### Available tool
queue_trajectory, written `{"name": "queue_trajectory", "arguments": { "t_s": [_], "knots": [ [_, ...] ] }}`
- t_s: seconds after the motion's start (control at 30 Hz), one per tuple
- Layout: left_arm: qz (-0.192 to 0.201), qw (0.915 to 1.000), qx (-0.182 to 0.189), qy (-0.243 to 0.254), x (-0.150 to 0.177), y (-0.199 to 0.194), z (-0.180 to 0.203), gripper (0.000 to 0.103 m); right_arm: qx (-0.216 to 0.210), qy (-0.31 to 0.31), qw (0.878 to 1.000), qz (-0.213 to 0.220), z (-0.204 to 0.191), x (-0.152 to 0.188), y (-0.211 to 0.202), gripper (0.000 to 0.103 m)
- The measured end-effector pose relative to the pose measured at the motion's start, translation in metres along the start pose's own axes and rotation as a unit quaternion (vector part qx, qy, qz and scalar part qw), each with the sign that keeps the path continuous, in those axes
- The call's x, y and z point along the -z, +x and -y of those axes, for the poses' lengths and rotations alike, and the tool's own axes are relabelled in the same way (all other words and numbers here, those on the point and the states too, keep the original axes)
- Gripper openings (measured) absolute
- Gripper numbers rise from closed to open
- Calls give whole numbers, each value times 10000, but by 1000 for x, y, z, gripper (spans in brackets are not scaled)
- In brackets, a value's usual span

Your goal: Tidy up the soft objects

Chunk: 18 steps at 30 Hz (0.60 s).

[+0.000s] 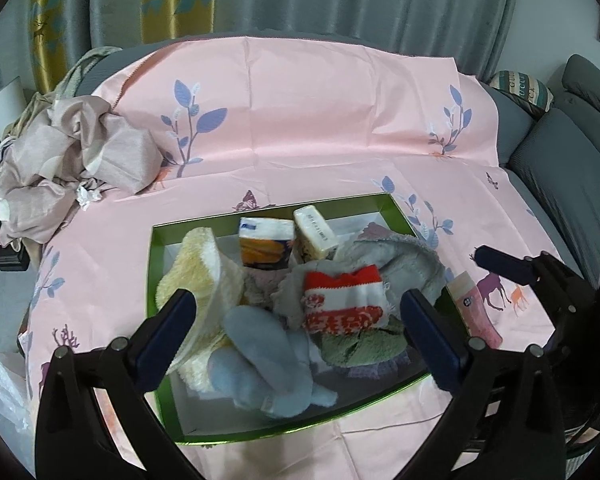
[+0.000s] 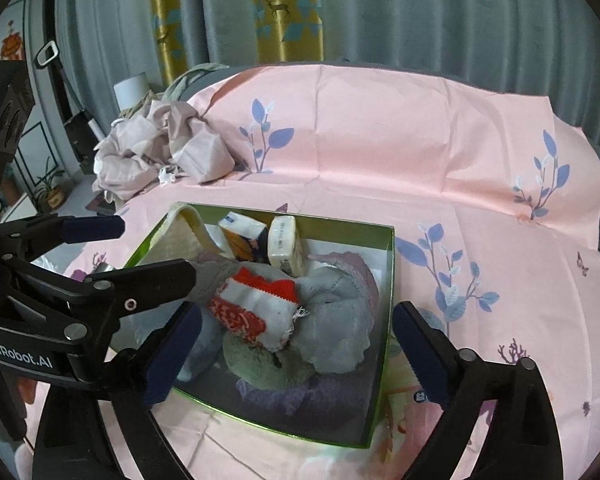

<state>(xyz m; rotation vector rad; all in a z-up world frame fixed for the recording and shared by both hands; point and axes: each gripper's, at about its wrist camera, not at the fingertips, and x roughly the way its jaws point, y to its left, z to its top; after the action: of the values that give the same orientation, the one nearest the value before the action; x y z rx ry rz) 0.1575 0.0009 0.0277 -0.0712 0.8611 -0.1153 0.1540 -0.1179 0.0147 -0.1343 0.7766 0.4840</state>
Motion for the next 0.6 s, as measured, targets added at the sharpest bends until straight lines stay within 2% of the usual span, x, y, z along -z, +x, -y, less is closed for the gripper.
{"name": "queue_trajectory", "arguments": {
  "t_s": [0.07, 0.43, 0.6],
  "knots": [
    [22, 10000, -39, 2, 2, -4, -1, 102, 56, -3, 10000, -26, -1, 0, -1, 102],
    [163, 9995, -280, -61, 10, -27, -7, 102, 235, -15, 9997, -93, -10, 3, -14, 102],
    [95, 9988, -479, -79, 14, -33, -6, 102, 248, -84, 9996, -120, -17, 5, -18, 102]
  ]
}}
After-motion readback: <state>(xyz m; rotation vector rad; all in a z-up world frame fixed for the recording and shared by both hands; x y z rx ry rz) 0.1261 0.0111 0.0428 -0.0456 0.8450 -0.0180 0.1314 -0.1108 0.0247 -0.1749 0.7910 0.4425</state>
